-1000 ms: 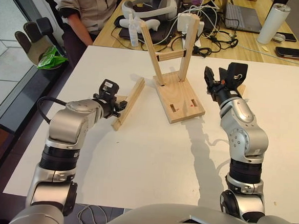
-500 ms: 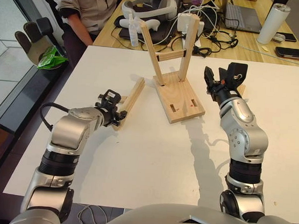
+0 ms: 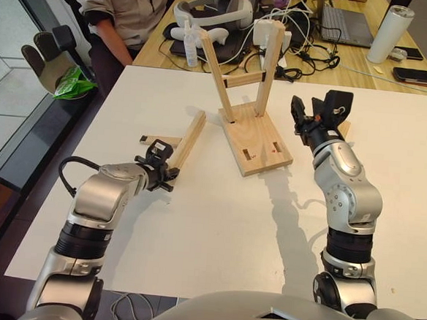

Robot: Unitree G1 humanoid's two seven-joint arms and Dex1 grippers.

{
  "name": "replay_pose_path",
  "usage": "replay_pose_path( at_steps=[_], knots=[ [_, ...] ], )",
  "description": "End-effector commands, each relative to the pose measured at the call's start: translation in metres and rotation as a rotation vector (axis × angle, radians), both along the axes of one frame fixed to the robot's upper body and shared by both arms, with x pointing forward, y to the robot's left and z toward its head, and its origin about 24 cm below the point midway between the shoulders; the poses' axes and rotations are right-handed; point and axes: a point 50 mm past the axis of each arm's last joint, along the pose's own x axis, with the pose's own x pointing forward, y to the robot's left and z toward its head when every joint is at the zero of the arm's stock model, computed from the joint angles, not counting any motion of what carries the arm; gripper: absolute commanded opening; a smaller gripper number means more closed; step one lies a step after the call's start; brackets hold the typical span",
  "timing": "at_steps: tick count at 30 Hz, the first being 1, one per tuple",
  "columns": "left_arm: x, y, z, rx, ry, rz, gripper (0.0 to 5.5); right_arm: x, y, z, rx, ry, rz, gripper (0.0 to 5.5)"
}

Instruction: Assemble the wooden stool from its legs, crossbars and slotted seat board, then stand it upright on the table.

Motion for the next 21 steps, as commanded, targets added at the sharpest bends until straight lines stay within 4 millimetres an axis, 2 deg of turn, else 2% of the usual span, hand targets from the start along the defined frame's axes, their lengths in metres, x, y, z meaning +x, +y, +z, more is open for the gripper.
replay_pose_path(
  at_steps=[1, 7, 12, 15, 21],
  knots=[
    [-0.001, 0.005, -0.002, 0.021, 0.004, 0.008, 1.04, 0.0, -0.001, 0.0, 0.0, 0.01, -0.012, 2.5],
    [0.003, 0.006, -0.001, 0.032, -0.027, 0.02, 1.04, 0.0, -0.002, -0.001, 0.001, 0.009, -0.015, 2.5],
    [0.015, 0.02, 0.013, 0.132, -0.154, 0.083, 1.04, 0.0, -0.002, -0.001, 0.0, 0.007, -0.017, 2.5],
    [0.026, 0.034, 0.027, 0.235, -0.269, 0.14, 1.04, 0.0, -0.002, -0.001, 0.001, 0.007, -0.017, 2.5],
    [0.051, 0.052, 0.08, 0.445, -0.605, 0.287, 1.03, 0.002, 0.0, 0.0, 0.002, 0.0, -0.01, 2.5]
  ],
)
